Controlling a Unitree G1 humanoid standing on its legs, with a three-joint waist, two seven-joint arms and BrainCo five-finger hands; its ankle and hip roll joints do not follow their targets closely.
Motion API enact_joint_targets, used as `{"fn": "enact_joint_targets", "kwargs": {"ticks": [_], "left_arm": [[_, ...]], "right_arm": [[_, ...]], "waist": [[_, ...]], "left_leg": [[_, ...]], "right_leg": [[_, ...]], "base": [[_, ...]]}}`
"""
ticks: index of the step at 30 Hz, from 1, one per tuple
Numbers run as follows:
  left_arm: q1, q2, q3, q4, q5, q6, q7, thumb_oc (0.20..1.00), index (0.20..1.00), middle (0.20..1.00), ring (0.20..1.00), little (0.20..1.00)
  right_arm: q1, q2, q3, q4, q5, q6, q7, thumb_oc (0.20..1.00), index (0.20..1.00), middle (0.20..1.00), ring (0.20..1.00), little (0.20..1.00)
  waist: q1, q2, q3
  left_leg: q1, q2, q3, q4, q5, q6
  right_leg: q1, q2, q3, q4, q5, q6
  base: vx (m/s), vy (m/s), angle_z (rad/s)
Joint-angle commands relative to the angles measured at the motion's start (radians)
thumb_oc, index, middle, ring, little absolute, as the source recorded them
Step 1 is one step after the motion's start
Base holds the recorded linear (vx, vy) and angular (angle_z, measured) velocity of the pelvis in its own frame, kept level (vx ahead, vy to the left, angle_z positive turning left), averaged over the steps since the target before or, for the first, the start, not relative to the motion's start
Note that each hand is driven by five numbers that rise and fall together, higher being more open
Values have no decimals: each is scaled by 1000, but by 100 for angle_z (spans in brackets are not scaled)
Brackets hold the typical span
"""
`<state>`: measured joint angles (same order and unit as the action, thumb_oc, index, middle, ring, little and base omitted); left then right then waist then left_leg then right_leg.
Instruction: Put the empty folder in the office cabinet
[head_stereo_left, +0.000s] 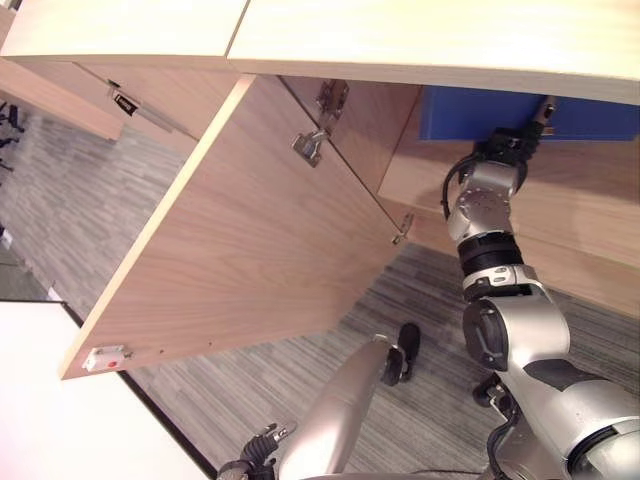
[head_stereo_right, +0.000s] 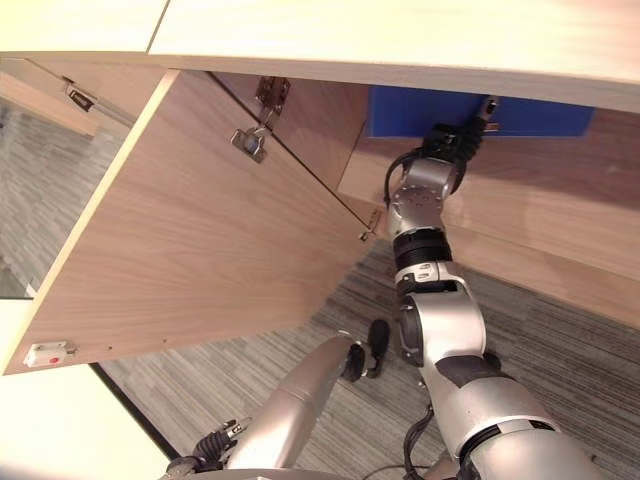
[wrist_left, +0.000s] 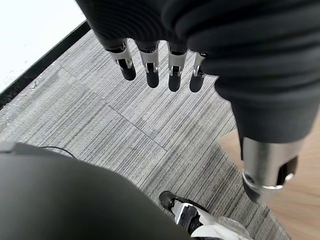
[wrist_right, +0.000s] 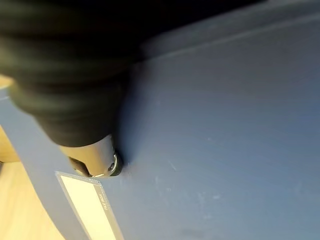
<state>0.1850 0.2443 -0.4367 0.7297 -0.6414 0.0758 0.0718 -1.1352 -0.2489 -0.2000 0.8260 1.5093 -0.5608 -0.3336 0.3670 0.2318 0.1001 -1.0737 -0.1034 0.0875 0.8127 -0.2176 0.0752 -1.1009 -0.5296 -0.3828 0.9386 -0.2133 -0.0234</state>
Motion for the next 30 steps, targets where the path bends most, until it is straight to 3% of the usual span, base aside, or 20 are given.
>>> {"fn": "enact_joint_targets", "kwargs": {"ticks": [1,20,21,22,26,28,30], "left_arm": [[21,90,-39,18,20,2,19,1000,1000,1000,1000,1000],[45,149,-26,-49,7,1,21,1000,1000,1000,1000,1000],[47,155,-22,-50,5,-1,19,1000,1000,1000,1000,1000],[45,159,-21,-50,1,-1,18,1000,1000,1000,1000,1000],[49,172,-20,-66,-9,3,16,1000,1000,1000,1000,1000],[17,96,8,118,48,-31,65,1000,1000,1000,1000,1000],[-15,85,46,197,51,-33,77,1000,1000,1000,1000,1000]], "right_arm": [[-133,-104,36,-108,-92,-22,-17,200,200,200,200,200],[-165,-125,85,-88,-148,20,-52,200,200,200,200,200],[-170,-146,99,-51,-155,42,-60,395,395,395,395,395],[-177,-155,108,-33,-158,57,-58,1000,1000,1000,1000,1000],[-202,-173,136,41,-136,108,-40,1000,1000,1000,1000,1000],[-194,-132,110,91,-133,99,-51,1000,1000,1000,1000,1000],[-213,-191,120,126,-133,101,-47,1000,1000,1000,1000,1000]], "waist": [[2,0,-33],[-8,-3,-31],[-11,-6,-30],[-12,-8,-30],[-14,-15,-25],[-11,-32,-14],[-5,-43,-11]], "left_leg": [[-37,-6,32,-22,-53,30],[-41,9,51,-23,-61,33],[-40,11,53,-24,-61,32],[-39,13,55,-25,-62,31],[-39,21,58,-24,-63,30],[-43,25,48,-14,-66,28],[-44,27,40,-11,-68,25]], "right_leg": [[32,6,115,-89,-25,59],[18,1,137,-91,-11,72],[18,2,137,-92,-8,73],[18,3,137,-95,-6,74],[15,7,135,-96,-3,73],[14,13,131,-96,-1,72],[10,12,127,-93,-6,70]], "base": [[25,15,6],[2,1,0],[0,0,0],[0,0,0],[-1,-3,-1],[-38,-78,-5],[-22,-108,-7]]}}
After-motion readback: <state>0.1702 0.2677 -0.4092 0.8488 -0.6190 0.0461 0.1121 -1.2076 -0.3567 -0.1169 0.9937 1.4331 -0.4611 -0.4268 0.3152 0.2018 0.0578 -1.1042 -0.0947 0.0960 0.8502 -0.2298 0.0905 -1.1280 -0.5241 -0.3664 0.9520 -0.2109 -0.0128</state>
